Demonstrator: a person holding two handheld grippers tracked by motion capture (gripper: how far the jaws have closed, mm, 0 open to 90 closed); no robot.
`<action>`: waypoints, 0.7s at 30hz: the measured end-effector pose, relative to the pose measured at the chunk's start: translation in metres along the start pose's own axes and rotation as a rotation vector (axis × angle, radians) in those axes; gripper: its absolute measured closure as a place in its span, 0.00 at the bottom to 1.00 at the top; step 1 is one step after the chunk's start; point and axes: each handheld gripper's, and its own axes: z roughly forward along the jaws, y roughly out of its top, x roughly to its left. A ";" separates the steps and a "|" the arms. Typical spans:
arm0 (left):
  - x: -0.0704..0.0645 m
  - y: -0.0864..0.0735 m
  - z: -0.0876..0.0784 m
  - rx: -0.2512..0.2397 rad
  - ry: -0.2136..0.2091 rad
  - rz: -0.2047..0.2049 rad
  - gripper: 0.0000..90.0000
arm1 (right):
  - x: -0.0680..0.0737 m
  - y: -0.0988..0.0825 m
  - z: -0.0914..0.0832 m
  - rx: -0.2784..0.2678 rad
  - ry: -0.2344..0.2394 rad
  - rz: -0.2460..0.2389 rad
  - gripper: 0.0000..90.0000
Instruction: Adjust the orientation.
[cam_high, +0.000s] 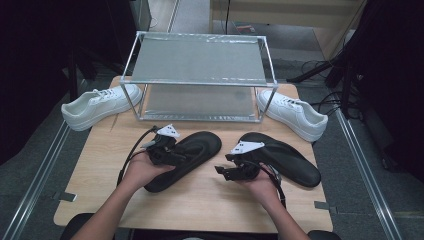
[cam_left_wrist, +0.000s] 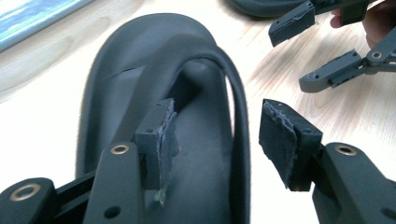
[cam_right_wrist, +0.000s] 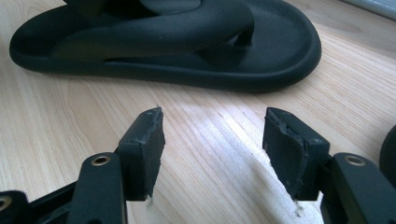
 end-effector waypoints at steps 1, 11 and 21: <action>0.002 -0.001 -0.002 -0.003 0.003 -0.006 0.50 | 0.000 0.001 0.001 -0.001 0.003 0.000 0.44; 0.012 -0.014 -0.020 -0.025 0.043 -0.031 0.48 | 0.004 0.008 0.007 -0.001 0.019 -0.038 0.47; 0.019 -0.030 -0.034 -0.034 0.087 -0.066 0.48 | 0.007 0.018 0.016 -0.010 0.046 -0.050 0.54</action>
